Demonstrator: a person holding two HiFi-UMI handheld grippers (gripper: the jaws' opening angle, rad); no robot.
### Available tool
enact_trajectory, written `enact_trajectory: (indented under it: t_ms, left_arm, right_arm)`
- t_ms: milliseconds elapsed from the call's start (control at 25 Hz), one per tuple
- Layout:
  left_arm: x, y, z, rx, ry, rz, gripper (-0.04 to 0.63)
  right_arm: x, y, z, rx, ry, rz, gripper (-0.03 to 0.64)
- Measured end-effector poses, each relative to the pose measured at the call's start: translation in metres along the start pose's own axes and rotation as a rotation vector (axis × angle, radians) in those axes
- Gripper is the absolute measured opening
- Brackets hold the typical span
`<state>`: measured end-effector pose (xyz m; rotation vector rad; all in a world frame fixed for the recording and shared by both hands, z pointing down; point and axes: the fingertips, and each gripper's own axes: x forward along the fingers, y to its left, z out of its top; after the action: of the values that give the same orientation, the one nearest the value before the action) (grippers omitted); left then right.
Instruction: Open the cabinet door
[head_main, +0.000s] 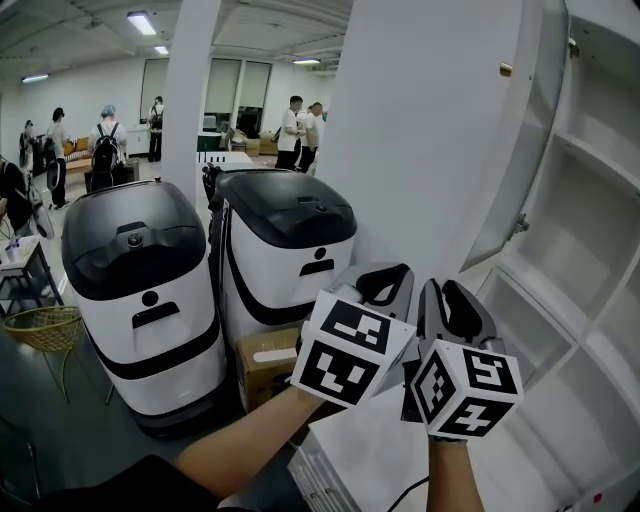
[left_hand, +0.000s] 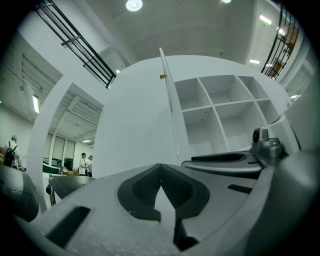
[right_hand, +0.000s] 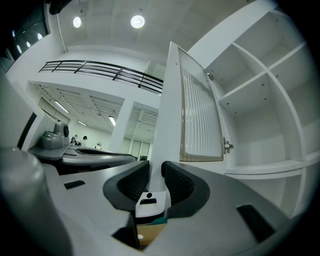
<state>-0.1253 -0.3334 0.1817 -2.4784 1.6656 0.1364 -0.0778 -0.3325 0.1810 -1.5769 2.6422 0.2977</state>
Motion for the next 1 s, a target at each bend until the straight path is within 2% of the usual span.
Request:
enact_trajectory:
  t_ms: [240, 600, 800, 1000]
  left_arm:
    - [-0.001, 0.015, -0.005, -0.004, 0.001, -0.012, 0.012]
    - [-0.002, 0.022, -0.012, -0.009, 0.012, -0.029, 0.012]
    - [-0.002, 0.015, -0.016, -0.016, 0.022, -0.032, 0.012]
    - [-0.004, -0.006, -0.015, -0.017, 0.023, -0.039, 0.012]
  right_arm:
    - [0.017, 0.01, -0.002, -0.005, 0.004, -0.003, 0.106]
    - [0.031, 0.014, -0.001, 0.03, 0.011, 0.048, 0.106]
    - [0.022, 0.013, 0.0, 0.053, 0.007, 0.077, 0.103]
    - [0.002, -0.004, 0.0, 0.062, 0.023, 0.06, 0.078]
